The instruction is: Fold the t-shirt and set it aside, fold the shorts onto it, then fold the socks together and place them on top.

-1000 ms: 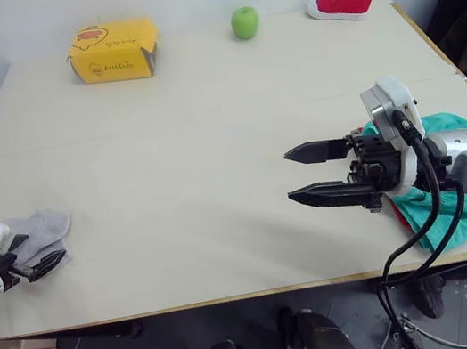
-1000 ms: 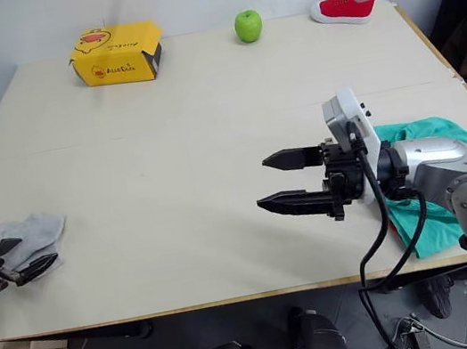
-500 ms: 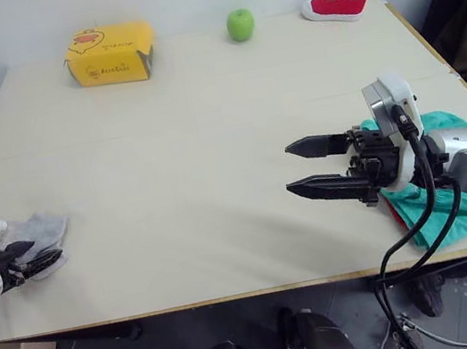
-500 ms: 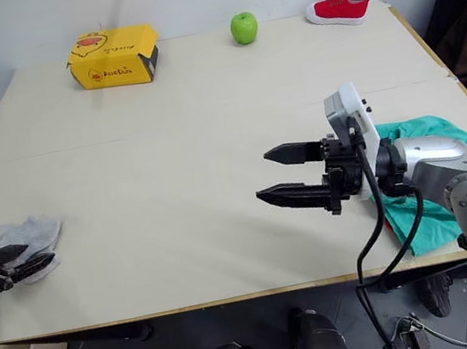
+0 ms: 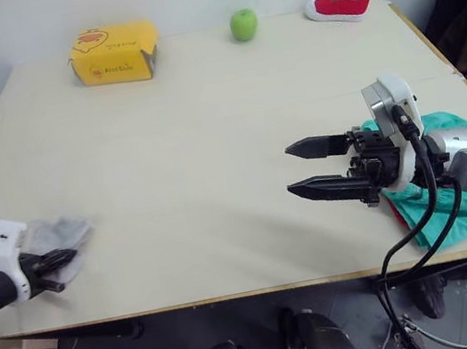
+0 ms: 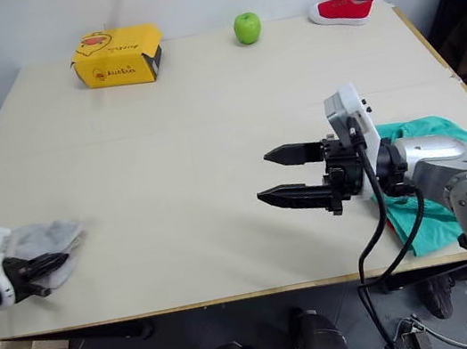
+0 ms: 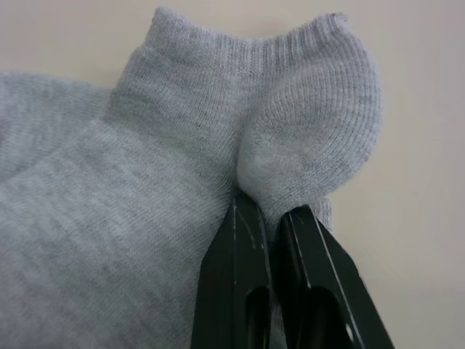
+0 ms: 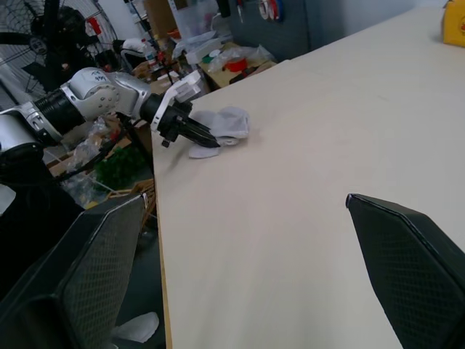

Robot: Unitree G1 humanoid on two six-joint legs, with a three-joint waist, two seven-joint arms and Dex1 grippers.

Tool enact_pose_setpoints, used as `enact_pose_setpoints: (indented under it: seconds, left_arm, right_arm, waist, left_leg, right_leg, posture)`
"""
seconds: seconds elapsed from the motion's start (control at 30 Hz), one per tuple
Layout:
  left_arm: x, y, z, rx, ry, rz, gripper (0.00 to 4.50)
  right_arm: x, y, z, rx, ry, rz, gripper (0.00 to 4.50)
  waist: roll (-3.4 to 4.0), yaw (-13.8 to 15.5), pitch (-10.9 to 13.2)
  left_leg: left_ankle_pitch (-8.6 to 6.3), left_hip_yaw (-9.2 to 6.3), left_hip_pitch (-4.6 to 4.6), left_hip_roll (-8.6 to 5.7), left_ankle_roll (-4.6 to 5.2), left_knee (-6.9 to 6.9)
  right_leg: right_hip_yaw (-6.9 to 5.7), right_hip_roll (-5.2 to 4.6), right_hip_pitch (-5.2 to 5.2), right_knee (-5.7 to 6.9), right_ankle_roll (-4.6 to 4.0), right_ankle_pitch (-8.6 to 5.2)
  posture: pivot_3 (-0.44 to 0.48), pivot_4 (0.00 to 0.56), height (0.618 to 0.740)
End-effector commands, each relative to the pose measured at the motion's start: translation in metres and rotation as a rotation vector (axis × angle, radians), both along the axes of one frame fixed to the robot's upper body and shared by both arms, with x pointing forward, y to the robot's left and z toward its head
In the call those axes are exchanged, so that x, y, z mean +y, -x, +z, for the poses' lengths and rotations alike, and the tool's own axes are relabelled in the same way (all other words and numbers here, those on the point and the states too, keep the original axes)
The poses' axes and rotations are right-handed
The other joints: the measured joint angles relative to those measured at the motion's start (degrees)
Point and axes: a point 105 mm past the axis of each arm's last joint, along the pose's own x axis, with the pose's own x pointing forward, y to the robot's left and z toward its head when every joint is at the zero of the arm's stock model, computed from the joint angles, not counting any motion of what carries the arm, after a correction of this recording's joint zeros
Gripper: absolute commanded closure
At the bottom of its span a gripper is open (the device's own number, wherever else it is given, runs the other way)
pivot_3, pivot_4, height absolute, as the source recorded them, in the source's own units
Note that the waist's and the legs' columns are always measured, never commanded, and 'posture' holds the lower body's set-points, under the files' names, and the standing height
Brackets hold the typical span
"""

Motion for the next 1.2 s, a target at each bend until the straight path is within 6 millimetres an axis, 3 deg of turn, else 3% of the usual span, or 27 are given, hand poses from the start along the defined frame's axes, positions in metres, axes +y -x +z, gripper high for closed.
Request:
enact_pose_setpoints:
  seconds: [0.03, 0.2, 0.4, 0.63, 0.67, 0.7, 0.83, 0.93, 1.07, 1.13, 1.2]
  left_arm:
    - [-0.052, -0.008, 0.011, 0.000, 0.046, -0.025, 4.49]
    - [-0.119, -0.028, 0.016, 0.021, 0.205, 0.022, 4.49]
    - [-0.183, -0.041, 0.016, 0.058, 0.226, 0.024, 4.49]
    - [-0.239, -0.050, 0.016, 0.122, 0.268, -0.064, 4.49]
    - [-0.245, -0.052, 0.018, 0.129, 0.294, -0.062, 4.04]
    - [-0.249, -0.053, 0.020, 0.136, 0.315, -0.064, 3.90]
    - [-0.253, -0.055, 0.023, 0.147, 0.379, -0.061, 2.75]
    - [-0.243, -0.051, 0.027, 0.125, 0.384, -0.101, 1.80]
    - [-0.211, -0.034, 0.030, 0.107, 0.278, -0.233, 0.50]
    - [-0.201, -0.024, 0.035, 0.103, 0.203, -0.306, 0.03]
    - [-0.187, -0.016, 0.043, 0.072, 0.122, -0.366, 0.03]
  right_arm:
    - [0.002, 0.007, 0.006, -0.050, 0.007, 0.036, 0.00]
    - [0.009, 0.005, 0.003, -0.046, 0.001, 0.037, 0.00]
    - [0.014, 0.009, -0.003, -0.031, -0.004, 0.042, 0.00]
    - [0.014, 0.009, -0.010, -0.020, 0.010, 0.026, 0.00]
    - [0.014, 0.009, -0.011, -0.019, 0.013, 0.019, 0.00]
    - [0.014, 0.009, -0.013, -0.018, 0.020, 0.014, 0.00]
    - [0.014, 0.010, -0.017, -0.019, 0.040, 0.003, 0.00]
    - [0.012, 0.007, -0.021, -0.013, 0.053, -0.029, 0.00]
    - [0.009, -0.005, -0.027, -0.002, 0.074, -0.101, 0.00]
    - [0.008, -0.009, -0.030, 0.005, 0.087, -0.120, 0.00]
    - [0.007, -0.016, -0.035, 0.020, 0.110, -0.145, 0.00]
  waist:
    - [-0.03, 0.51, -0.02]
    - [-0.20, 0.87, -0.07]
    - [-0.27, 0.18, -0.06]
    - [-0.29, 0.41, -0.05]
    - [-0.29, 0.46, -0.05]
    - [-0.30, 0.51, -0.05]
    - [-0.30, 0.76, -0.05]
    - [-0.31, 0.25, -0.04]
    - [-0.31, -0.22, -0.04]
    - [-0.30, 0.08, -0.04]
    - [-0.30, 0.24, -0.04]
  left_leg:
    - [0.00, -0.04, -0.01, -0.01, 0.01, 0.00]
    - [0.09, -0.07, -0.03, -0.08, 0.10, 0.09]
    - [0.24, -0.07, -0.01, -0.07, -0.01, 0.16]
    - [0.32, -0.09, 0.01, -0.06, -0.08, 0.22]
    - [0.32, -0.12, -0.03, -0.05, -0.08, 0.28]
    - [0.32, -0.12, -0.02, -0.05, -0.08, 0.29]
    - [0.32, -0.13, -0.06, -0.06, -0.08, 0.33]
    - [0.31, -0.12, -0.05, -0.03, -0.10, 0.33]
    - [0.34, -0.08, 0.02, 0.01, -0.24, 0.33]
    - [0.36, -0.08, 0.03, 0.03, -0.35, 0.34]
    - [0.37, -0.13, 0.00, 0.03, -0.38, 0.42]
  right_leg:
    - [-0.01, 0.00, 0.04, -0.04, 0.02, 0.01]
    - [0.00, 0.02, 0.15, -0.01, 0.14, 0.11]
    - [0.00, 0.11, 0.19, 0.01, 0.15, 0.12]
    - [0.02, 0.12, 0.19, -0.02, 0.12, 0.14]
    - [0.01, 0.12, 0.18, -0.03, 0.11, 0.14]
    - [0.01, 0.12, 0.18, -0.04, 0.11, 0.14]
    - [0.01, 0.12, 0.19, -0.07, 0.12, 0.14]
    - [0.00, 0.13, 0.16, -0.02, 0.11, 0.14]
    - [0.02, 0.16, 0.11, 0.08, 0.03, 0.09]
    - [0.03, 0.17, 0.04, 0.45, -0.10, 0.01]
    - [0.02, 0.17, 0.01, 0.46, -0.16, -0.03]
  posture:
    - [0.000, 0.150, 0.740]
    - [0.000, 0.150, 0.740]
    - [0.000, 0.150, 0.740]
    - [0.000, 0.150, 0.740]
    - [0.000, 0.150, 0.740]
    - [0.000, 0.150, 0.740]
    - [0.000, 0.150, 0.740]
    - [0.000, 0.150, 0.740]
    - [0.000, 0.150, 0.740]
    - [0.000, 0.150, 0.740]
    - [0.000, 0.150, 0.740]
